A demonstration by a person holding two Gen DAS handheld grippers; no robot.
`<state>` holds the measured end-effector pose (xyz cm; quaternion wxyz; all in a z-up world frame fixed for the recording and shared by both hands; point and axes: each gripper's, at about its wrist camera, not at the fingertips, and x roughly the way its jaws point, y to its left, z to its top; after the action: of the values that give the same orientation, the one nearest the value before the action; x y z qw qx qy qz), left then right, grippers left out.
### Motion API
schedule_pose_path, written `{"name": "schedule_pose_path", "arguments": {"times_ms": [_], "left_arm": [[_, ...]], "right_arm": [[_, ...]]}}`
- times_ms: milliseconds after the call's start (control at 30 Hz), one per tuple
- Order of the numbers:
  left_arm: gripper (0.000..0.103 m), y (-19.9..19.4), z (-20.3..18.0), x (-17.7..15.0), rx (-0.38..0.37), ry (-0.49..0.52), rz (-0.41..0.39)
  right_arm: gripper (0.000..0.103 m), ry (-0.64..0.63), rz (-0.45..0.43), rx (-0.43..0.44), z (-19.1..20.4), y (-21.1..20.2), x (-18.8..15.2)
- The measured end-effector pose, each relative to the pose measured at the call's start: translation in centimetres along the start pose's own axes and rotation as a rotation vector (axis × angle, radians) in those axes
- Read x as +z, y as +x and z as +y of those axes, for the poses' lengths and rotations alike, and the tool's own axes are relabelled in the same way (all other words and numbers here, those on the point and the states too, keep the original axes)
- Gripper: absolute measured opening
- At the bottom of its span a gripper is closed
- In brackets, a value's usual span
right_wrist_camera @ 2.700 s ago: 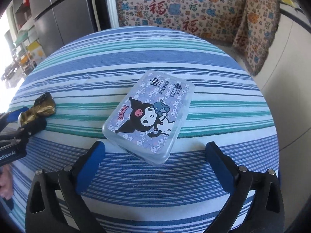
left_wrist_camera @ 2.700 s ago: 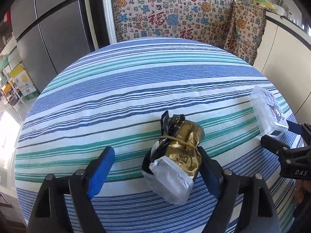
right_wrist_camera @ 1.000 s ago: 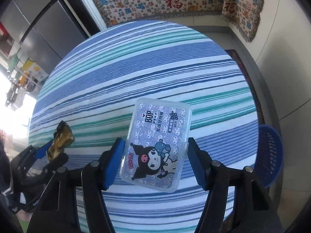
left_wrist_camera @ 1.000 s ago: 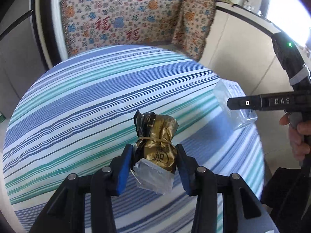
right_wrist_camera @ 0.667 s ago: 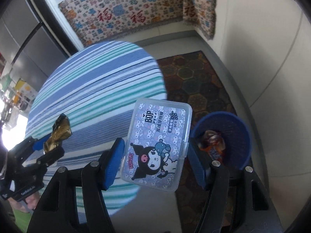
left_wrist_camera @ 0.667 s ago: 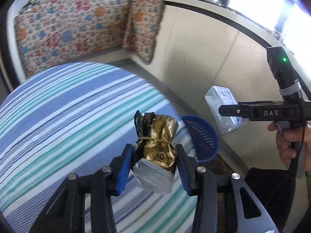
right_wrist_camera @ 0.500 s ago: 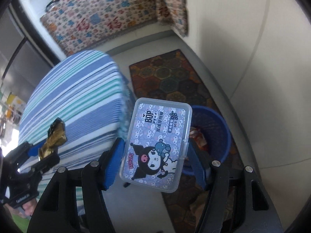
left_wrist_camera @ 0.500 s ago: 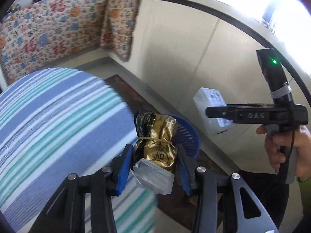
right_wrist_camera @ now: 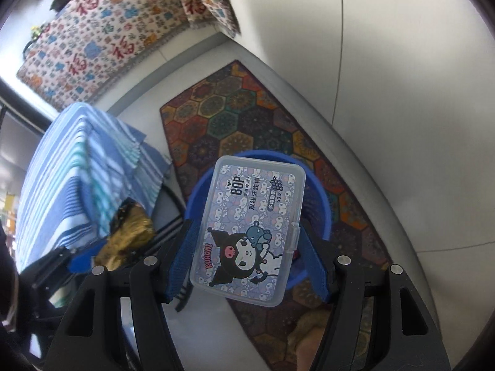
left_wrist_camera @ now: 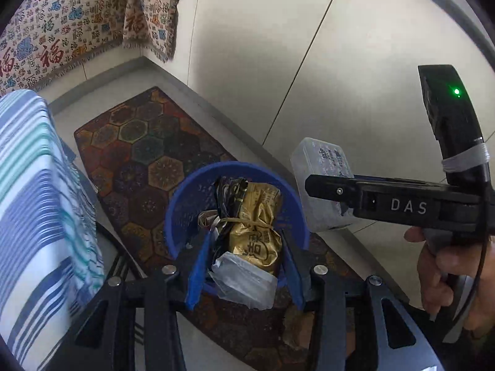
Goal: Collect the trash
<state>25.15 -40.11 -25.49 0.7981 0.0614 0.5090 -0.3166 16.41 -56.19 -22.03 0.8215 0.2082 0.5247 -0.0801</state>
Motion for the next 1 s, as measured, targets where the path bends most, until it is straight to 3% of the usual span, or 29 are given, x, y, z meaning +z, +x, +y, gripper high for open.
{"name": "schedule_pose_path", "arguments": {"times_ms": [367, 433, 533, 667, 767, 833, 967, 1000], "left_arm": [[0.048, 8.1, 0.3, 0.1, 0.054, 0.032, 0.086], [0.056, 9.0, 0.4, 0.3, 0.056, 0.019, 0.094], [0.056, 9.5, 1.0, 0.7, 0.048, -0.027, 0.088], [0.056, 7.7, 0.7, 1.1, 0.080, 0.004, 0.035], [0.059, 5.0, 0.1, 1.5, 0.082, 0.009, -0.009], [0.082, 2.5, -0.5, 1.6, 0.072, 0.007, -0.056], [0.089, -2.6, -2.0, 1.3, 0.049, 0.051, -0.136], [0.096, -3.6, -2.3, 1.1, 0.052, 0.065, -0.137]], "right_arm": [[0.068, 0.129, 0.075, 0.032, -5.6, 5.9, 0.2], [0.069, 0.162, 0.089, 0.059, -6.6, 7.0, 0.2], [0.088, 0.201, 0.102, 0.097, -7.9, 7.8, 0.1], [0.093, 0.246, 0.054, 0.096, -8.9, 6.5, -0.2], [0.100, 0.259, -0.005, 0.042, -9.2, 4.3, -0.2], [0.101, 0.244, -0.028, -0.021, -8.9, 2.4, -0.1], [0.102, 0.178, -0.067, -0.071, -7.2, -1.8, -0.4], [0.102, 0.156, -0.077, -0.074, -6.8, -3.1, -0.8]]}}
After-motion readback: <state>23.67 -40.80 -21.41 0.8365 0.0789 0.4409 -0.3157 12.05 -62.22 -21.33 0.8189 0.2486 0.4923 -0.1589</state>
